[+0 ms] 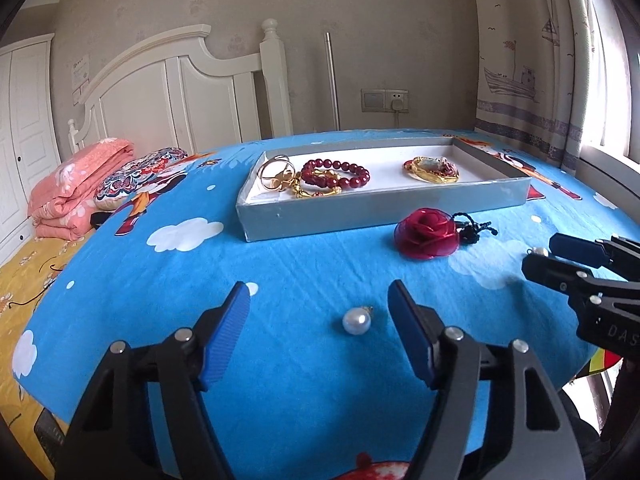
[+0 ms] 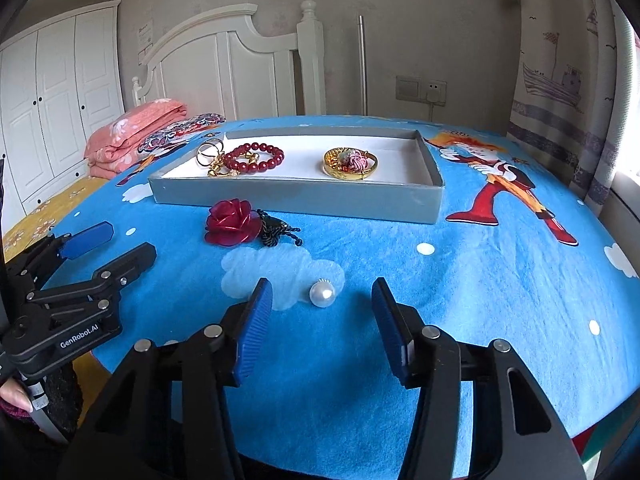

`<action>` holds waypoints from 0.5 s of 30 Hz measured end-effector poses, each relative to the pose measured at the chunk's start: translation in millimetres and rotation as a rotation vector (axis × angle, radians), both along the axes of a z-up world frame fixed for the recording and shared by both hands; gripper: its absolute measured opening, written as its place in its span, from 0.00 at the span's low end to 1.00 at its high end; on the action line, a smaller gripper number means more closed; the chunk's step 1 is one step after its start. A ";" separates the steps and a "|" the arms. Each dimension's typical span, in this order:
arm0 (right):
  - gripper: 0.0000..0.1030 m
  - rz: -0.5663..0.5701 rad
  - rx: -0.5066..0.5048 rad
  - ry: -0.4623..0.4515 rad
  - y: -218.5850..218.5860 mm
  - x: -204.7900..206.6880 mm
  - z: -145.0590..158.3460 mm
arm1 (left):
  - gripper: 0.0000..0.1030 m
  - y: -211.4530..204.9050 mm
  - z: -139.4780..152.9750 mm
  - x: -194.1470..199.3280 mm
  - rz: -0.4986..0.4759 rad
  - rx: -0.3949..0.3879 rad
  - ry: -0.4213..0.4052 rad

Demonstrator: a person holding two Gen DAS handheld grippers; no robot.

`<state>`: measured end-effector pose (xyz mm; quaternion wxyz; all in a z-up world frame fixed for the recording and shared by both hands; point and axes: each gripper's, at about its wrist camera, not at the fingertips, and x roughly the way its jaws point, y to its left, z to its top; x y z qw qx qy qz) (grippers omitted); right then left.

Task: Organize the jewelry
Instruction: 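Move both open tools toward the white pearls on the bedspread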

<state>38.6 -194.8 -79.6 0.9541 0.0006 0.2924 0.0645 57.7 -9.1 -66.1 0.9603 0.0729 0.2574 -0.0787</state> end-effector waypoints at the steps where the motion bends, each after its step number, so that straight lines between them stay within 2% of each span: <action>1: 0.46 -0.002 0.000 -0.003 0.0 1.0 -0.1 | 0.65 0.0 -1.3 0.5 -0.002 -0.002 0.004; 13: 0.45 -0.008 0.011 -0.017 -1.9 0.9 -1.8 | 0.65 -0.1 -5.4 0.7 -0.010 -0.020 0.009; 15: 0.46 -0.007 0.005 -0.027 -1.5 -0.2 -3.2 | 0.74 2.4 -5.7 1.0 0.006 -0.030 0.012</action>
